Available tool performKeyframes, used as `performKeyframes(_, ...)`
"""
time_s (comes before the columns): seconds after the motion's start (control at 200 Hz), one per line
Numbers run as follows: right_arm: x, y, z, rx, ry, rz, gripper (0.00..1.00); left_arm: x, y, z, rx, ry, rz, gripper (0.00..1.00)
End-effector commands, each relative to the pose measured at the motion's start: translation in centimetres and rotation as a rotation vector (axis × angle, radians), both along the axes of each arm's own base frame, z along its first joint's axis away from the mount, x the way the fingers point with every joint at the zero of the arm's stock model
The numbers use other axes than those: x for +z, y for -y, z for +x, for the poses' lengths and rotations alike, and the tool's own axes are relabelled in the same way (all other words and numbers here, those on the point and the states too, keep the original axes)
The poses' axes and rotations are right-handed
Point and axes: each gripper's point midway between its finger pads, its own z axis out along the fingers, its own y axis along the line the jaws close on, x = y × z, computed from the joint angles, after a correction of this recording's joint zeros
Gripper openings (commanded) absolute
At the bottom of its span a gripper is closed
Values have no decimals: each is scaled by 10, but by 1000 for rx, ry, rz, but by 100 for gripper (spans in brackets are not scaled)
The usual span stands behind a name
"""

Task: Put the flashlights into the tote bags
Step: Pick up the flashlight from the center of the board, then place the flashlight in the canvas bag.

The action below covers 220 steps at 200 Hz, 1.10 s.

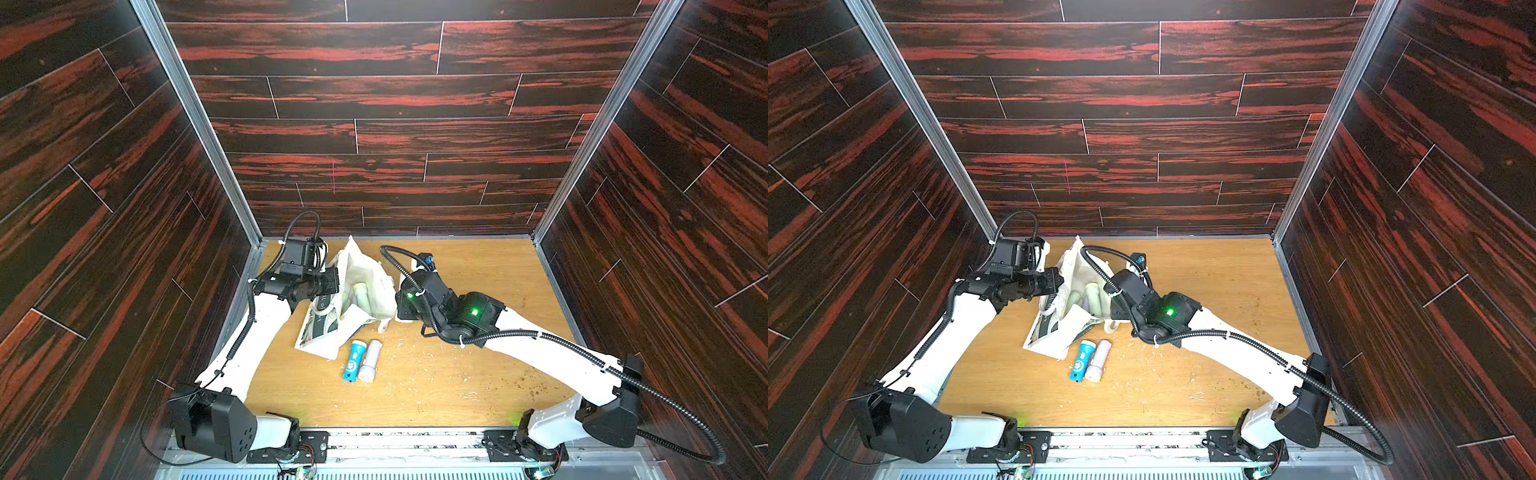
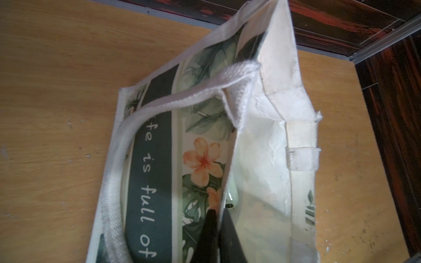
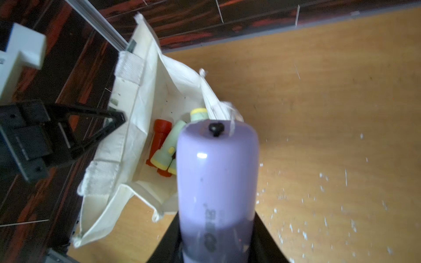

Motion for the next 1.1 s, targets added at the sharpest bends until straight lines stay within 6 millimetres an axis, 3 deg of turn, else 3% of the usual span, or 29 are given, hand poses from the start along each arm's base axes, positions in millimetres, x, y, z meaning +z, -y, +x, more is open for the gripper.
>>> performKeyframes(0.0,11,-8,19,85,9,91,0,5,6,-2,-25,20,-36,0)
performKeyframes(0.215,21,-28,40,220,19,154,0,5,9,-2,-36,15,-50,0)
performKeyframes(0.431,6,-70,53,390,-47,156,0,4,11,-3,-49,12,-56,0)
performKeyframes(0.631,-8,-94,67,457,-70,119,0,5,11,-4,-56,12,-54,0)
performKeyframes(0.837,-41,-105,69,526,-105,54,0,8,11,-3,-50,17,-59,0)
performKeyframes(1.097,-67,-109,67,574,-130,7,0,20,15,3,-50,29,-87,0)
